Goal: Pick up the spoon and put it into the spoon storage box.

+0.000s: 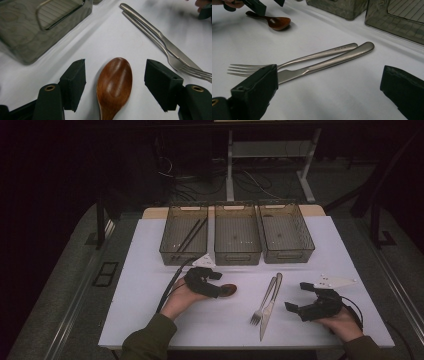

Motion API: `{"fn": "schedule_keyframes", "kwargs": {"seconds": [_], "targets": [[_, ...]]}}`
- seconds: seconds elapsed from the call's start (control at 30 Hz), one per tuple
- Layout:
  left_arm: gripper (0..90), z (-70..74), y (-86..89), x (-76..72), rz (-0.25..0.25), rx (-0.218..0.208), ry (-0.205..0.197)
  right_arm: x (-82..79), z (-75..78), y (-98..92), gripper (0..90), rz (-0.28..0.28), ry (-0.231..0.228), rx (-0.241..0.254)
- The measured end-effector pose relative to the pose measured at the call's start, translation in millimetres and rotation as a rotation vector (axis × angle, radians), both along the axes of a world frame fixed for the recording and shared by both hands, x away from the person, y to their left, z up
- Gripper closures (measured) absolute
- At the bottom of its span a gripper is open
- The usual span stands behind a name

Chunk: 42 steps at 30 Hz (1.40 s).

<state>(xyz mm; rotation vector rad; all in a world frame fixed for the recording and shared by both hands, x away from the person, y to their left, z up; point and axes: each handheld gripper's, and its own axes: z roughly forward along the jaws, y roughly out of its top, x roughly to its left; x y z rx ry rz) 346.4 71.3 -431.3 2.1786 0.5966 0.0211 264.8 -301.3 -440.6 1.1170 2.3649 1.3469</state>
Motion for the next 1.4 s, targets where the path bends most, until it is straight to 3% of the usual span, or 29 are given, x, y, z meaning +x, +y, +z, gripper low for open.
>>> {"fn": "schedule_keyframes", "kwargs": {"seconds": [0.13, 0.63, 1.4], "targets": [[32.7, -2.6, -5.6, 2.9, 0.009, 0.004, -0.011, 0.3, -0.2, -0.2, 1.0, 0.000, 0.001, 0.000], [37.4, -12.0, -7.1, 3.4, 0.010, 0.093, -0.015, 0.4, -0.3, 0.4, 1.0, 0.009, -0.002, -0.002], [42.0, -13.7, -9.7, -4.0, -0.035, 0.149, -0.031, 0.4, 0.1, -0.2, 1.0, 0.009, 0.000, 0.000]]}}
